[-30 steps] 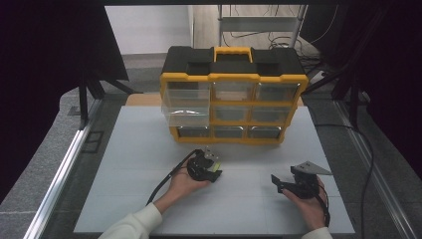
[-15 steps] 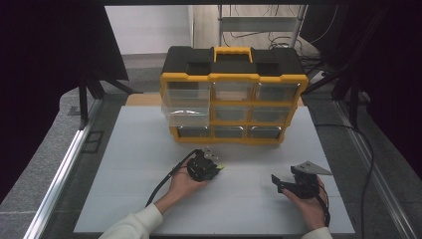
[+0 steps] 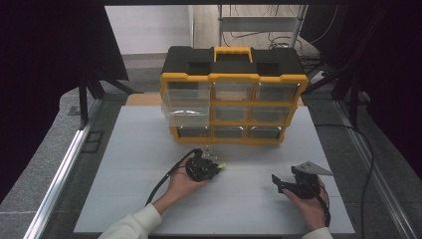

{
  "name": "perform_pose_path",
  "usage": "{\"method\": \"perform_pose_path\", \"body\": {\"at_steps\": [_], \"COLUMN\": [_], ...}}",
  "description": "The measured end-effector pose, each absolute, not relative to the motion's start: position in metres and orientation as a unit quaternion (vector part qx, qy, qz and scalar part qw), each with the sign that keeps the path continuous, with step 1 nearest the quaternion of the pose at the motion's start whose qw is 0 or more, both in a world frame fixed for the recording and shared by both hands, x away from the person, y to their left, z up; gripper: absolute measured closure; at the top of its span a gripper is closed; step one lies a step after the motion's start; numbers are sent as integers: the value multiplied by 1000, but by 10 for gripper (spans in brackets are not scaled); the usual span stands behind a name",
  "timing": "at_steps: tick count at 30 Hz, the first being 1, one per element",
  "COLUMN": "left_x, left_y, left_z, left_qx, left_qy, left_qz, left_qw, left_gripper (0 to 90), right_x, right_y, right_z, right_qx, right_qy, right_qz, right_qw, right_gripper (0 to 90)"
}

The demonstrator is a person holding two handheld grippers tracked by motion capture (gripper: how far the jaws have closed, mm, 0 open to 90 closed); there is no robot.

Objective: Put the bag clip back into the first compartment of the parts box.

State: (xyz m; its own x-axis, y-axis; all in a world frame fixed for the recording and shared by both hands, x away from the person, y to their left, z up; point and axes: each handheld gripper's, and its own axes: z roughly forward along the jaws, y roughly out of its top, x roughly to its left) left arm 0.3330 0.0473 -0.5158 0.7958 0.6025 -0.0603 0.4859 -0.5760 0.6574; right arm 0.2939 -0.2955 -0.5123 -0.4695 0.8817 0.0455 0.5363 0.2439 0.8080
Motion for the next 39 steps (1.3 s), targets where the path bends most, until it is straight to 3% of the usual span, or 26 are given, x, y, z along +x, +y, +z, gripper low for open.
{"method": "perform_pose_path", "body": {"at_steps": [39], "left_x": [300], "left_y": [81], "left_z": [-481], "left_qx": [855], "left_qy": [285], "left_qz": [114], "left_qw": [417], "left_gripper": [780], "right_x": [293], "right_y": [-296], "right_z": [-512], "right_qx": [468], "right_qy": [758], "right_qz": [398], "right_qw": [219], "right_gripper": [166]}}
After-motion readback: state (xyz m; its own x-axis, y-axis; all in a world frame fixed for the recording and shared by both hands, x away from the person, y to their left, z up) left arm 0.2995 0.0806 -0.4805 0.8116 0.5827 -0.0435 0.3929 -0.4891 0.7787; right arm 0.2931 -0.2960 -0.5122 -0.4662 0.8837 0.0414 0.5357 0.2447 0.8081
